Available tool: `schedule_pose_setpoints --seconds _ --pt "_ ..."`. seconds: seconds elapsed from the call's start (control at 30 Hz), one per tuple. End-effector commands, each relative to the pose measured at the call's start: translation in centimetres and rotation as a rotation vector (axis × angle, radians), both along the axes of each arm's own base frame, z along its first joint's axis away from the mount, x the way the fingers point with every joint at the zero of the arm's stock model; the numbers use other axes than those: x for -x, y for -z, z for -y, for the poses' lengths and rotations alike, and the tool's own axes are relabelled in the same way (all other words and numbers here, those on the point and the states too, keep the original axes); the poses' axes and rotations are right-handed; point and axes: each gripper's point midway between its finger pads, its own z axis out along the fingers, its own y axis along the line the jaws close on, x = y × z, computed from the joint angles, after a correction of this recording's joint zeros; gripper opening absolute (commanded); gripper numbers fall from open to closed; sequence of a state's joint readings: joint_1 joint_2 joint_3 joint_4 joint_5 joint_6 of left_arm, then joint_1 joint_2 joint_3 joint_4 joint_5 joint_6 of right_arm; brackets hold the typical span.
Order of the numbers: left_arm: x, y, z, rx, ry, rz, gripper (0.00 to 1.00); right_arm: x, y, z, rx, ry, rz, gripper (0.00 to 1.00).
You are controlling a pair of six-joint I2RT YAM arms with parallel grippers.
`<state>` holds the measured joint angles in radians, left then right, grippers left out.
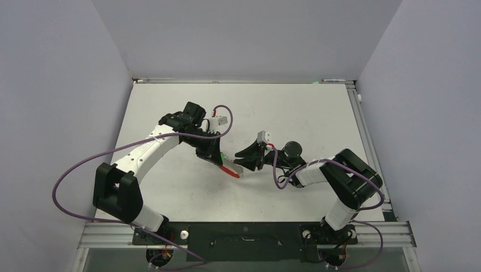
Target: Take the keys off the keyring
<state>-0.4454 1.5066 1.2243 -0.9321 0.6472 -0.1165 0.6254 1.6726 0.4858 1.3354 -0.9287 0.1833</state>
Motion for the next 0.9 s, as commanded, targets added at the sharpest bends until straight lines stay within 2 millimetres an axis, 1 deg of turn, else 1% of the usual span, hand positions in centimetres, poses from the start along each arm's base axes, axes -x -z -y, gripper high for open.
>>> schedule_pose_setpoints --seconds 0.0,0.17,0.33,0.47,0.7,0.87 --pt "-0.6 -1.8 0.4 0.033 0.025 0.062 0.0 -0.2 -2.3 -0.6 -0.005 -0.032 0.088 0.3" --pt "-0.6 -1.8 0.6 0.031 0.034 0.063 0.0 -0.8 -2.7 -1.1 0.003 -0.036 0.077 0.32" --pt "-0.5 -1.8 0.8 0.03 0.047 0.064 0.0 -0.6 -3.2 -1.5 0.011 -0.078 0.071 0.34" --pt "-0.4 -1.9 1.0 0.031 0.05 0.064 0.0 -0.5 -3.0 -1.8 0.034 -0.094 0.044 0.33" --pt "-0.6 -1.9 1.1 0.026 0.038 0.059 0.0 0.0 -2.3 -3.0 0.092 -0.119 -0.013 0.33" --pt "-0.5 -1.8 1.3 0.027 0.037 0.054 0.0 0.0 -2.2 -3.3 0.1 -0.124 -0.021 0.33"
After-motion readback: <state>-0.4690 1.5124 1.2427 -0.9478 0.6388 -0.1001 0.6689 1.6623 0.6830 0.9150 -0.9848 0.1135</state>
